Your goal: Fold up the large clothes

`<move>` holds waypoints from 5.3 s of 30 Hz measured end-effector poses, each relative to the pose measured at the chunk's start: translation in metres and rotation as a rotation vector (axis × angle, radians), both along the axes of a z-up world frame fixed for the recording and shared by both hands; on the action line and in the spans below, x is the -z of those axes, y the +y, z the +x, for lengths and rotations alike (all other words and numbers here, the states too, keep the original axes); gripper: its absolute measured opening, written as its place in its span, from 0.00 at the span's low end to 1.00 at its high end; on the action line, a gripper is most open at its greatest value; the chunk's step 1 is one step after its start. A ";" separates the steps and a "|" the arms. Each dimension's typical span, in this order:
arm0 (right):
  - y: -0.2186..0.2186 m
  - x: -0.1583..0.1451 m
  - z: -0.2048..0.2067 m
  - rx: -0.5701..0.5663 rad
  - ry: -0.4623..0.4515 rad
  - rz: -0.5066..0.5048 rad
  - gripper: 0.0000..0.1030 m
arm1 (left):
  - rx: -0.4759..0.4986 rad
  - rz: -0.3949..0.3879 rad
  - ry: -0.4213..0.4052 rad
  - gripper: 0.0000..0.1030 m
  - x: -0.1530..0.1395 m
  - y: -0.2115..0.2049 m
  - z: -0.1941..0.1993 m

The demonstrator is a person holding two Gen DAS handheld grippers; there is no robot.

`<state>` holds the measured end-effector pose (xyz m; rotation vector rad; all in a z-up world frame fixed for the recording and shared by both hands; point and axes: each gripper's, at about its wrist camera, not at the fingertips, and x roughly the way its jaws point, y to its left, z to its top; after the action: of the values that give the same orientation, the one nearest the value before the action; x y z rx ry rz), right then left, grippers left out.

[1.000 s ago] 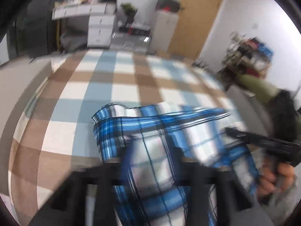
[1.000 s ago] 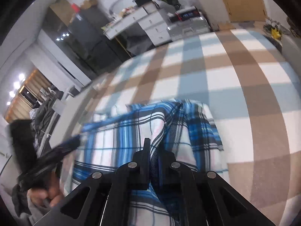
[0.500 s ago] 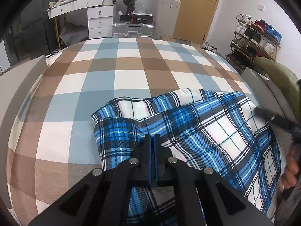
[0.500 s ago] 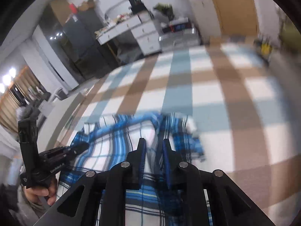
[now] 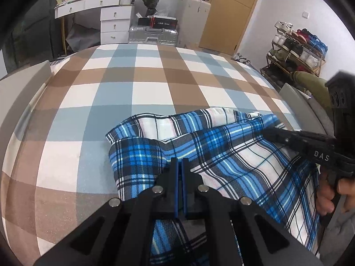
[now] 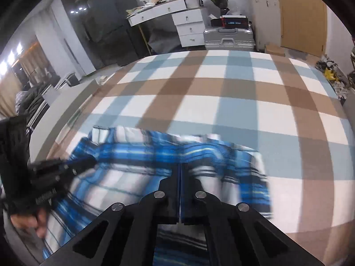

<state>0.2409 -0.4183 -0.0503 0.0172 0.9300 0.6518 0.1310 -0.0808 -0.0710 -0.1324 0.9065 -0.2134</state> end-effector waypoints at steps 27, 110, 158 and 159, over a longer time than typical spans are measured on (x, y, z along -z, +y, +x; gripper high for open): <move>-0.003 -0.029 -0.074 -0.059 -0.130 -0.033 0.17 | 0.060 -0.066 0.021 0.11 -0.004 -0.009 -0.033; 0.023 0.000 -0.185 -0.181 -0.161 -0.064 0.41 | 0.249 -0.064 -0.027 0.19 0.000 -0.035 -0.144; -0.014 -0.043 -0.003 -0.047 -0.003 0.309 0.06 | -0.118 -0.233 -0.072 0.21 -0.025 0.051 -0.093; -0.017 -0.057 -0.012 -0.073 -0.065 0.337 0.06 | -0.124 -0.231 -0.077 0.21 -0.027 0.054 -0.092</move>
<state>0.2294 -0.4354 0.0062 0.2621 0.7523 0.8661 0.0391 -0.0267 -0.0443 -0.3909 0.7918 -0.2062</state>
